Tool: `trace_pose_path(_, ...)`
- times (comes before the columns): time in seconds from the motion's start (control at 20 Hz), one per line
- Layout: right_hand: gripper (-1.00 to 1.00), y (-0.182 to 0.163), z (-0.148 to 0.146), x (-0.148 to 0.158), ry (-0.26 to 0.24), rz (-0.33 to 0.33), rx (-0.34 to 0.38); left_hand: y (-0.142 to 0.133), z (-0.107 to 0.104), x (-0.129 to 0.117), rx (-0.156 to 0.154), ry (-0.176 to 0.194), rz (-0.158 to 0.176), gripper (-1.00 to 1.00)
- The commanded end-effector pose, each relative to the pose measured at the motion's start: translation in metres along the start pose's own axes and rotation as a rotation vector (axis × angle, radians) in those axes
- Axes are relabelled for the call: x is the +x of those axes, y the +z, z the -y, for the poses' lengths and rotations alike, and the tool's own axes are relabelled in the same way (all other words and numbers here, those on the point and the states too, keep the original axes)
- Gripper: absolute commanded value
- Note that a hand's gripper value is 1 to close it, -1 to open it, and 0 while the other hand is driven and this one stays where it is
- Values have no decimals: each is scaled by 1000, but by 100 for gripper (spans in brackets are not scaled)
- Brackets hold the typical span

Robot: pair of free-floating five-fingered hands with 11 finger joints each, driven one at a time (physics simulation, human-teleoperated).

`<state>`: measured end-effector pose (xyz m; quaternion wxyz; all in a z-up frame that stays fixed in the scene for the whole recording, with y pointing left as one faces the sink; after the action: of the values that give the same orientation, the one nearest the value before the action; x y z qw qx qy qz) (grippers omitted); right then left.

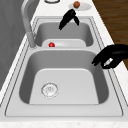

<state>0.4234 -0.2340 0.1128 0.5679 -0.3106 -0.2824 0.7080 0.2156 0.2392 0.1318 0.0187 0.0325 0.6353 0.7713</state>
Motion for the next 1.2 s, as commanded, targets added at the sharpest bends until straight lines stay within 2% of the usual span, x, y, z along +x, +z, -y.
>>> trace_pose_path(0.0, -100, -22, -1, 6, -32, 18, 0, 0, 0, 0, 0, 0, 0, 0)
trace_pose_path(0.2, -100, -44, -7, 9, -43, 21, -2, 0, 0, 0, 0, 0, 0, 0)
trace_pose_path(0.5, -100, -78, -5, 13, -32, 29, 0, 0, 0, 0, 0, 0, 0, 0)
trace_pose_path(0.9, -100, -92, -24, 17, -36, 40, -18, 0, 0, 0, 0, 0, 0, 0)
trace_pose_path(1.15, -100, -119, -34, 15, -34, 39, -19, 0, 0, 0, 0, 0, 0, 0)
